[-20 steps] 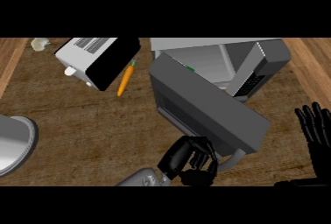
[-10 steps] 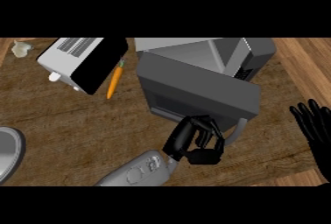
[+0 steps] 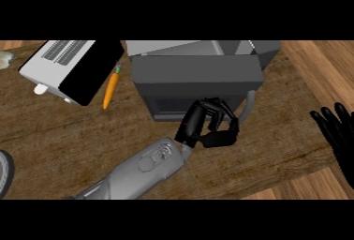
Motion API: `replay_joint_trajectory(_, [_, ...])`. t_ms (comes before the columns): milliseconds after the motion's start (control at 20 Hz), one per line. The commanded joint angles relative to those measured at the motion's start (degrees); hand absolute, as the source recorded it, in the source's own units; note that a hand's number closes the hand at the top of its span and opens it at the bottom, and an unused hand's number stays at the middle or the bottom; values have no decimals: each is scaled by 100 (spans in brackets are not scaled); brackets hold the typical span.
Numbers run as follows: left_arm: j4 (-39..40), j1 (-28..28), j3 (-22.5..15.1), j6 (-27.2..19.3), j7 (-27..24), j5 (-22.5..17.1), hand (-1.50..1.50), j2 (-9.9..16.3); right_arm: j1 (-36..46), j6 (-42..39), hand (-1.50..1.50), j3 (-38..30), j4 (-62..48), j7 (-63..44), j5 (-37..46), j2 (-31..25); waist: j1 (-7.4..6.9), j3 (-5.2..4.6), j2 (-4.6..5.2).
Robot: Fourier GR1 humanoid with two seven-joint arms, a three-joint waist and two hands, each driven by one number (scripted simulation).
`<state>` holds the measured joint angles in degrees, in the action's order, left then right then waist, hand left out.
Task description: Pick up the milk, place it into the microwave and close the microwave
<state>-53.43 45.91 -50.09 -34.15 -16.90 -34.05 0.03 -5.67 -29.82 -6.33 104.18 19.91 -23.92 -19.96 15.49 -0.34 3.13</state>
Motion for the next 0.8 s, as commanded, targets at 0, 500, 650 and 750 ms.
replay_joint_trajectory(0, [77,238,522,-90,-349,-491,150,-3,52,-79,-150,-33,149,-147,-216,-114,121,-31,68])
replay_joint_trajectory(500, [688,747,884,77,-826,-1155,150,-3,225,-142,-150,-77,279,-428,-632,-283,327,-5,174])
replay_joint_trajectory(650, [788,796,886,68,-987,-1253,150,-3,281,-110,-150,-153,381,-496,-706,-365,391,-6,157])
replay_joint_trajectory(750, [877,739,920,79,-1054,-1354,150,-3,299,-183,-150,-178,433,-532,-787,-452,416,-5,176])
